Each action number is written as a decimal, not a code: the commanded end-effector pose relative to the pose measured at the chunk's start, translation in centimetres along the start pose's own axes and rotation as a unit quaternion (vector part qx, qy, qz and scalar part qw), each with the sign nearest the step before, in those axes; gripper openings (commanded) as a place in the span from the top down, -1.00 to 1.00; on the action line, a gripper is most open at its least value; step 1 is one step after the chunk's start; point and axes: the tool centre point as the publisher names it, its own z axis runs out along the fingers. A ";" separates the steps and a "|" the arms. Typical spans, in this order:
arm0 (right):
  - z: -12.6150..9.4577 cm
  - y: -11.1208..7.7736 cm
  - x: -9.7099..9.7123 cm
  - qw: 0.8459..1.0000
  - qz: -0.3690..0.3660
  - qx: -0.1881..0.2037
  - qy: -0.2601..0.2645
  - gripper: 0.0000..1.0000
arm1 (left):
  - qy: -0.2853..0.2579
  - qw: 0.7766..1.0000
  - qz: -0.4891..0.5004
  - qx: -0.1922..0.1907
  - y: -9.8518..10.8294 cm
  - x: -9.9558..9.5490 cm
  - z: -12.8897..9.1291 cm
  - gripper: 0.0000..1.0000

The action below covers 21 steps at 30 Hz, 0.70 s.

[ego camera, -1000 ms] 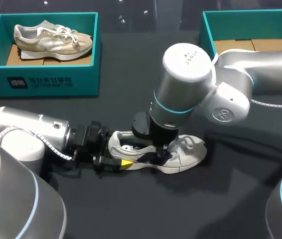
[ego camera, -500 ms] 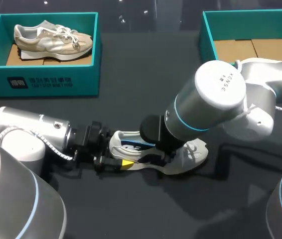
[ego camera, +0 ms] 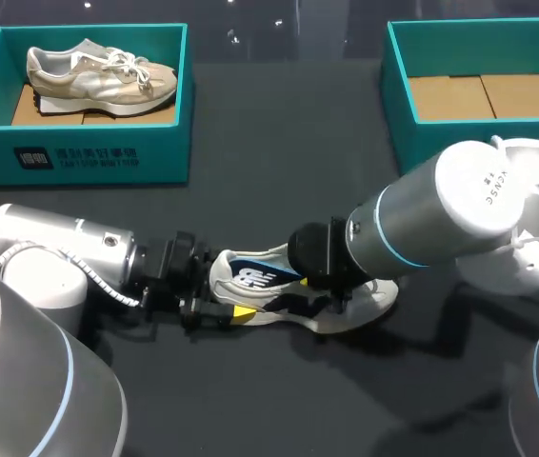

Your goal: Take the shoe out of the shoebox, open the shoe tongue, remove and reinsert the insole, then place the shoe into the shoebox

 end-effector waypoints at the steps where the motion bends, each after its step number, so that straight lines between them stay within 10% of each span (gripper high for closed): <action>1: -0.3 -0.2 -0.1 0.999 -0.014 -0.033 0.000 1.00 | 0.000 1.000 0.000 -0.001 0.2 -0.2 -0.1 1.00; 11: 0.0 0.8 -0.8 0.999 -0.031 -0.005 0.026 1.00 | 0.000 1.000 0.000 -0.001 0.2 -0.2 -0.1 1.00; 15: 0.1 1.0 -0.8 0.999 -0.028 0.014 0.040 0.19 | 0.000 1.000 0.000 -0.001 0.2 -0.2 -0.1 1.00; 21: 0.1 1.2 -0.8 0.998 -0.018 0.030 0.055 0.15 | 0.000 1.000 0.000 -0.001 0.2 -0.2 -0.1 1.00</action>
